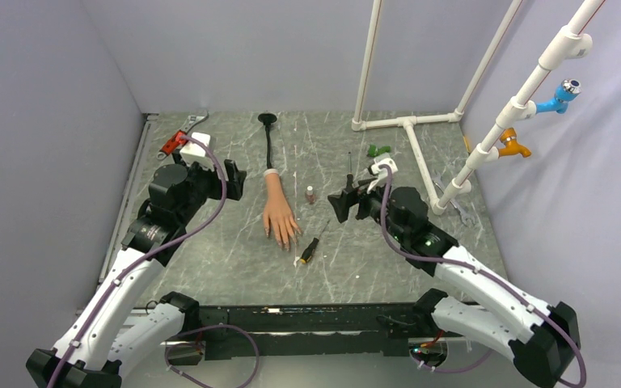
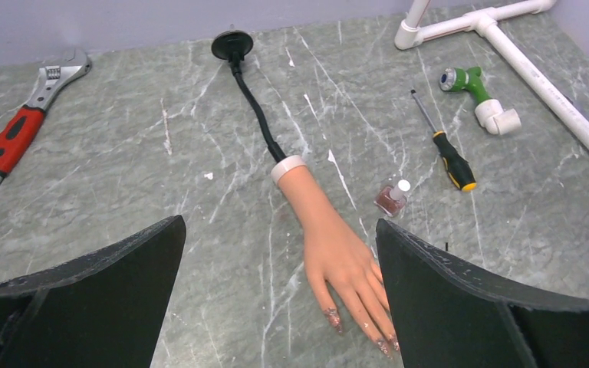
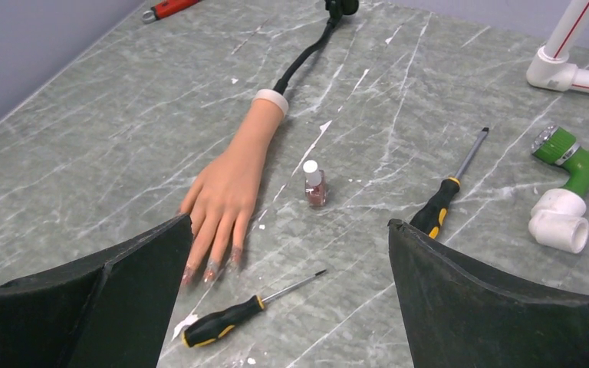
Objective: Paint the nails
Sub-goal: Reset both arms
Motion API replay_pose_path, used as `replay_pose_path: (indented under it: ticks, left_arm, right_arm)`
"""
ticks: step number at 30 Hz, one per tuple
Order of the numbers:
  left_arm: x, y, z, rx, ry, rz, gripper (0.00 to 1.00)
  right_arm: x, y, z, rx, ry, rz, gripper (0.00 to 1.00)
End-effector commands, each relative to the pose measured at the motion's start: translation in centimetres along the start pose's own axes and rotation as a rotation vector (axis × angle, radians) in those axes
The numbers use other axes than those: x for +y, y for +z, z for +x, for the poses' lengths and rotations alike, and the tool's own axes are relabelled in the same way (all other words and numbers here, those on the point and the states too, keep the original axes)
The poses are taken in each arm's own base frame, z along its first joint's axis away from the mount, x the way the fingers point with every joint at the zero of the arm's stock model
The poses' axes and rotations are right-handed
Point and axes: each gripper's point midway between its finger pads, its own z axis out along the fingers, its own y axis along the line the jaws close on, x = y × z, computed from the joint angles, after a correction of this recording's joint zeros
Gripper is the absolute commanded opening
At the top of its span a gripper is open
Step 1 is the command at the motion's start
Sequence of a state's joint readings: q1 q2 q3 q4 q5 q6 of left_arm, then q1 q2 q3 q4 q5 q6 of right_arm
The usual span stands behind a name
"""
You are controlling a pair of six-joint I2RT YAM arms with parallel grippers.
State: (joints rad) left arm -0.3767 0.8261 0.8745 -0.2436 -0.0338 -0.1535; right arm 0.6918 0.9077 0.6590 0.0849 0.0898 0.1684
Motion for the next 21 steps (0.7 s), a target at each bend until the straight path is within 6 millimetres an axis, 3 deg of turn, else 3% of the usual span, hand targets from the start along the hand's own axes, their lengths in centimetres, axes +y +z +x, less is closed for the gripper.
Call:
replay_pose_path:
  ticks: [1,13,16,21]
  left_arm:
    - [0.8,-0.3,-1.8,-0.079,-0.003,-0.046,0.99]
    - [0.7,-0.5,-1.6,-0.07,0.039,-0.029,0.99]
    - [0.6,-0.5,-1.5,-0.059,0.039,-0.025,0.99]
    - [0.4,-0.6,-1.6,-0.068,0.045,-0.012,0.99]
  right_arm:
    - [0.8,-1.9,-0.9,-0.059,0.041,-0.042,1.0]
    - [-0.4,-9.0,-5.6,-0.303,0.12,-0.013,1.0]
    - [-0.4,-9.8,-6.5,-0.331,0.126,-0.015,1.0]
    - [-0.4,-10.0,-6.2,-0.329,0.108,-0.016,1.0]
